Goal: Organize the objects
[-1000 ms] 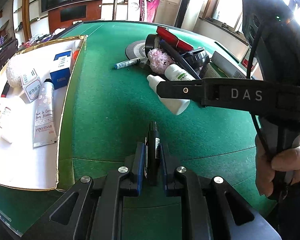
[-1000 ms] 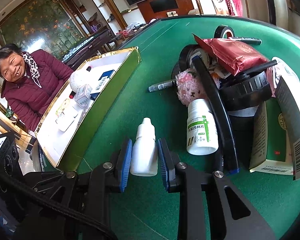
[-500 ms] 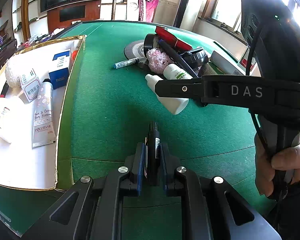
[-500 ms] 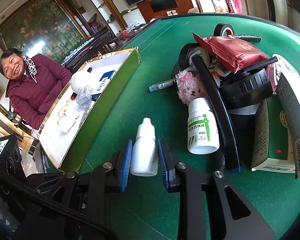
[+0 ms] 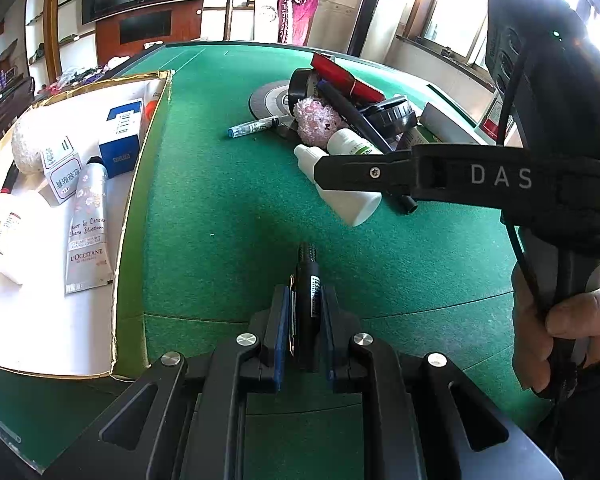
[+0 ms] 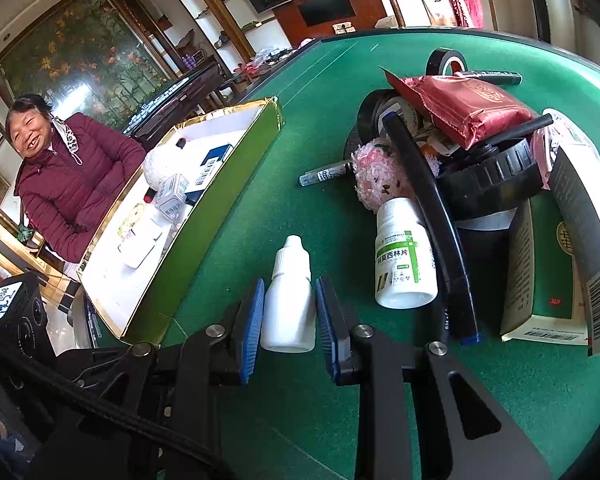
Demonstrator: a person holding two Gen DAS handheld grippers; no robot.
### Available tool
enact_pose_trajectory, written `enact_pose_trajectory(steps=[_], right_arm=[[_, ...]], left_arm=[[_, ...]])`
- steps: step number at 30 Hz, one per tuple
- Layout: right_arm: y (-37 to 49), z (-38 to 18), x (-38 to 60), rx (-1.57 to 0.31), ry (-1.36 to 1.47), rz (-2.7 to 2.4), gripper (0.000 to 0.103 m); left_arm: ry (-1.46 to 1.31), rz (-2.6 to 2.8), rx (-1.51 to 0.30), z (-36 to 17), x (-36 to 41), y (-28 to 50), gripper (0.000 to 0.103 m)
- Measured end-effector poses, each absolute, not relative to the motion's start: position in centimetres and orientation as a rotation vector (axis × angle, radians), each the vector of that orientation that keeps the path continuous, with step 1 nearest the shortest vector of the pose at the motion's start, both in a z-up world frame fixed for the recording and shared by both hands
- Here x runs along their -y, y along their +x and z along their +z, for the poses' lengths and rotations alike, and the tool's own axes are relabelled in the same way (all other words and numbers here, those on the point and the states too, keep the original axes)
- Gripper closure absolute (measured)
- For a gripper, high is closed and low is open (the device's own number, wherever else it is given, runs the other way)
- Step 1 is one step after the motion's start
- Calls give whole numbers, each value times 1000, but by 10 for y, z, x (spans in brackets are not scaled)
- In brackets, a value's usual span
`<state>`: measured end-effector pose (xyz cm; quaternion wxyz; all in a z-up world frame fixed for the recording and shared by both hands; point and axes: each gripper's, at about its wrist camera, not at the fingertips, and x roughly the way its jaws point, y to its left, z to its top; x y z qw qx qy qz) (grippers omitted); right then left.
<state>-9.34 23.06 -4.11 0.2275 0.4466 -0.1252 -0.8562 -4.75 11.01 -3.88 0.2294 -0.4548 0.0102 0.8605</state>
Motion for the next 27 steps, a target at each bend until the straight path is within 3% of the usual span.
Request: enact_pose_trajectory(steps=[27], right_arm=[[-91, -38, -233, 372, 1223, -2355, 79]], left_arm=[[-1200, 2384, -24, -32, -109, -40, 91]])
